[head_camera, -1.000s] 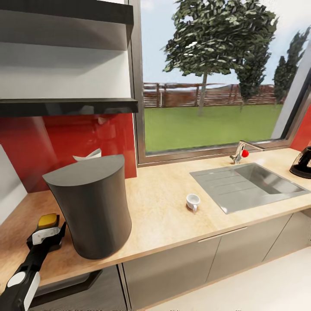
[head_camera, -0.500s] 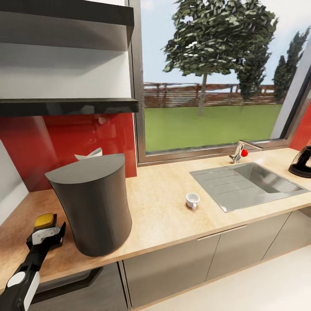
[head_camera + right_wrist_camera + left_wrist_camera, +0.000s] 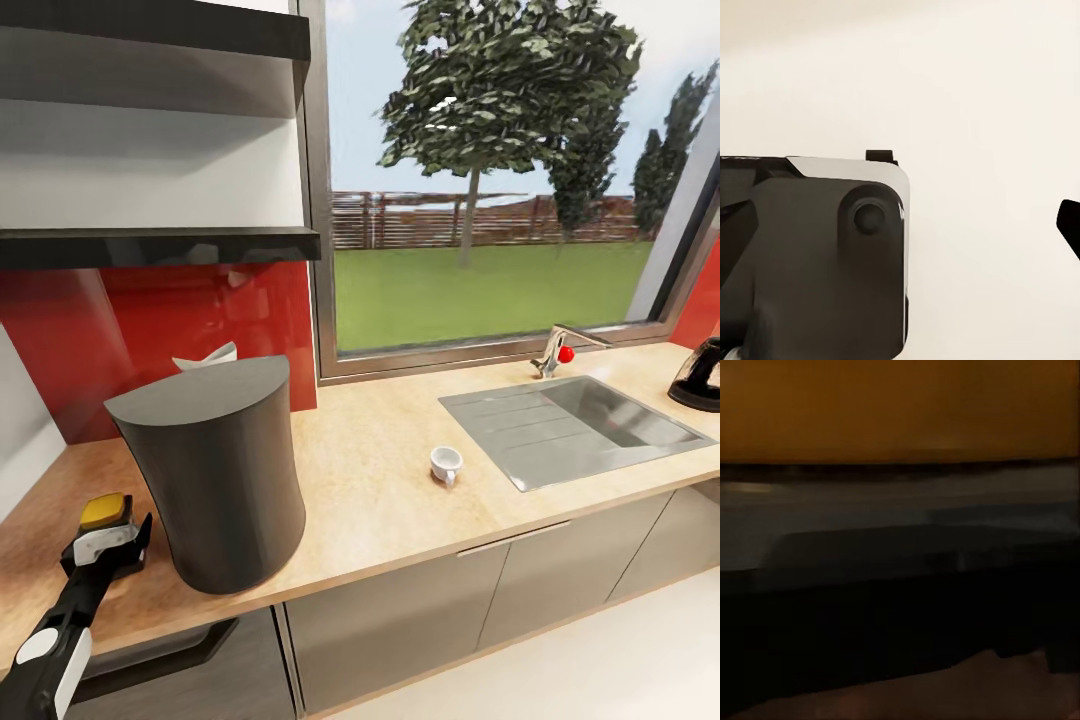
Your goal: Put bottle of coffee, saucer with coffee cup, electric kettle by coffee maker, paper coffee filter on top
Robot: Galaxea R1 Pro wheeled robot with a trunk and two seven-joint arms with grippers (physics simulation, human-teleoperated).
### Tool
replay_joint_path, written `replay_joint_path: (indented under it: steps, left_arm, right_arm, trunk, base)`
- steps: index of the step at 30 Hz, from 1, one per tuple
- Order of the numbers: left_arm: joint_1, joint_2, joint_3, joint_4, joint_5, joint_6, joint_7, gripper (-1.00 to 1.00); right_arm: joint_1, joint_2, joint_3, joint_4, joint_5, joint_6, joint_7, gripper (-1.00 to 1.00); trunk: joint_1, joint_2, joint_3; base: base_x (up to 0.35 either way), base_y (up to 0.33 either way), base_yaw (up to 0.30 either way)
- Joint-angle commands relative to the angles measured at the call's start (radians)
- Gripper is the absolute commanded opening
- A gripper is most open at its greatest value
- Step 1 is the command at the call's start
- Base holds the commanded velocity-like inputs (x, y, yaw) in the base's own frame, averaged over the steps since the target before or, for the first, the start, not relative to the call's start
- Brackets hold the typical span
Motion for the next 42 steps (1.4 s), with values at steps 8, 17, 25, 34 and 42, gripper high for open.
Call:
replay_joint_path:
  steps: [8,17,25,34,42]
  left_arm:
    - [-0.001,-0.001,0.004,-0.002,-0.001,-0.002,-0.008,1.0]
    - [-0.001,-0.001,0.004,-0.003,-0.001,-0.002,-0.008,1.0]
    - [-0.001,-0.001,0.004,-0.003,-0.001,-0.002,-0.008,1.0]
    - [-0.001,-0.001,0.004,-0.003,-0.001,-0.002,-0.008,1.0]
    - [-0.001,-0.001,0.004,-0.003,-0.001,-0.002,-0.008,1.0]
  right_arm:
    - [-0.001,0.0,0.003,0.001,0.002,-0.003,-0.003,1.0]
    - [-0.001,0.0,0.003,0.001,0.001,-0.003,-0.003,1.0]
    - [-0.001,0.0,0.003,0.001,0.002,-0.003,-0.003,1.0]
    - [-0.001,0.0,0.003,0.001,0.002,-0.003,-0.003,1.0]
    - [-0.001,0.0,0.003,0.001,0.002,-0.003,-0.003,1.0]
  trunk:
    - [0.001,-0.002,-0.002]
    - [0.001,-0.002,-0.002]
    - [0.001,-0.002,-0.002]
    - [0.001,-0.002,-0.002]
    - [0.001,-0.002,-0.002]
  base:
    - [-0.137,0.0,0.0]
    - [-0.011,0.0,0.0]
    - [0.0,0.0,0.0]
    - [-0.14,-0.057,0.0]
    - [-0.033,-0.015,0.0]
